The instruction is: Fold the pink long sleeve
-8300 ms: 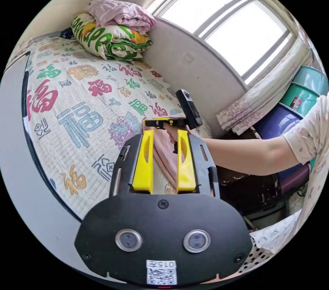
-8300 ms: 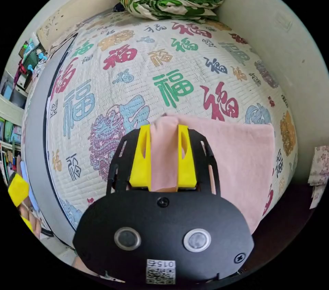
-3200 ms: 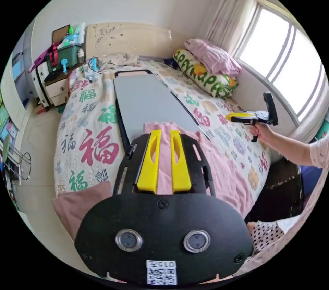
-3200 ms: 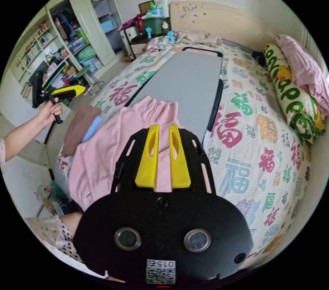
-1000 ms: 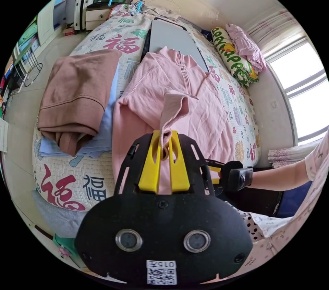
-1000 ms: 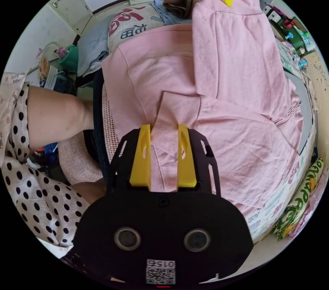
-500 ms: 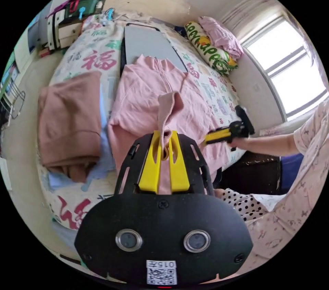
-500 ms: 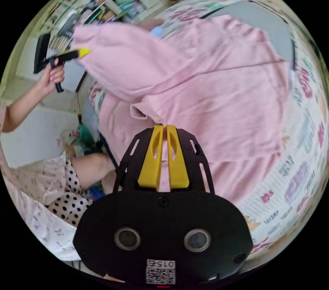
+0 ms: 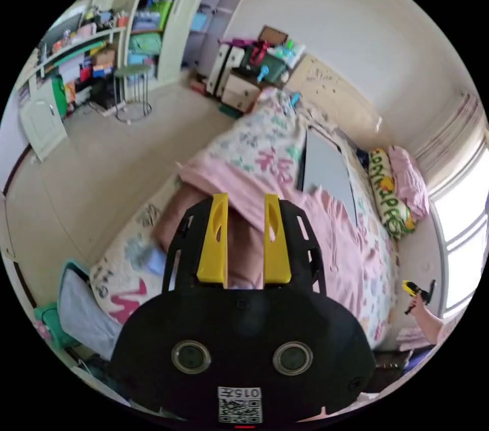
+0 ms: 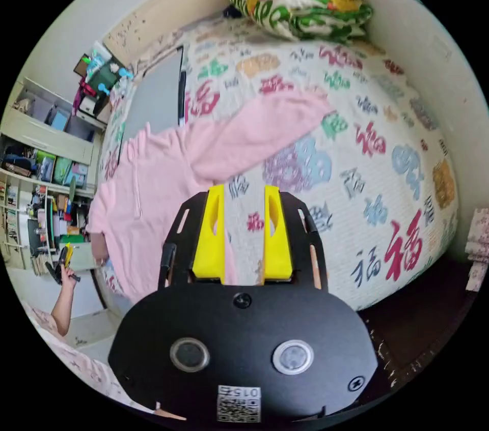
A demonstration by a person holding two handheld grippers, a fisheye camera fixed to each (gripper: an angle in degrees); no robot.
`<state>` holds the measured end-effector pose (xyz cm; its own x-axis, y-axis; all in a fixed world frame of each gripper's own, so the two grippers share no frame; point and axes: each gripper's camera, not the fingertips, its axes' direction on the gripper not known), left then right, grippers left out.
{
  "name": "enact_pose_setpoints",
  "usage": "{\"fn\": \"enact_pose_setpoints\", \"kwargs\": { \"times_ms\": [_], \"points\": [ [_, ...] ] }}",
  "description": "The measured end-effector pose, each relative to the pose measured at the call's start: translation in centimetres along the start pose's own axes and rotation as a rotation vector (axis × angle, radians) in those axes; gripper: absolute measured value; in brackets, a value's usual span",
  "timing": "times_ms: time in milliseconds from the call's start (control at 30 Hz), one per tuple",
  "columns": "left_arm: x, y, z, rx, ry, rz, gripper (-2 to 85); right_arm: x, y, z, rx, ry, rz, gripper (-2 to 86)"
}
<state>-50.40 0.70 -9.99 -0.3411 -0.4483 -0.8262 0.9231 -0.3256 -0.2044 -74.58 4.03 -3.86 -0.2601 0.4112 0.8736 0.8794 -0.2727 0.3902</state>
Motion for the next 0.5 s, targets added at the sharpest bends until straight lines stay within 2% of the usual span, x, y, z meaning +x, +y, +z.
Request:
{"fn": "enact_pose_setpoints", "kwargs": {
  "times_ms": [100,200,300,367,467,500],
  "points": [
    [0.2,7.3,4.1,-0.251,0.012,-0.035,11.0,-0.7,9.1,7.1,-0.269,-0.081,0.036,12.9],
    [0.1,12.2,7.9,-0.476,-0.011,-0.044,11.9,-0.6,16.3,11.4,-0.415,-0.143,0.121,13.3],
    [1.0,14.3,11.2,-0.651,-0.021,0.038,12.8,-1.5,20.8,13.7,-0.516,-0.153,0.158,13.1],
    [1.6,15.0,12.7,-0.729,-0.039,0.069,12.1,-2.6,21.6,13.2,-0.475,-0.113,0.126,11.6],
    [2.8,15.0,14.0,-0.787,-0.093,0.13,6.8,-3.5,21.1,12.6,-0.505,-0.024,0.105,3.3],
    [3.2,14.5,14.2,-0.818,-0.074,0.14,2.3,-4.1,20.8,12.8,-0.58,-0.091,0.024,2.4]
  ]
}}
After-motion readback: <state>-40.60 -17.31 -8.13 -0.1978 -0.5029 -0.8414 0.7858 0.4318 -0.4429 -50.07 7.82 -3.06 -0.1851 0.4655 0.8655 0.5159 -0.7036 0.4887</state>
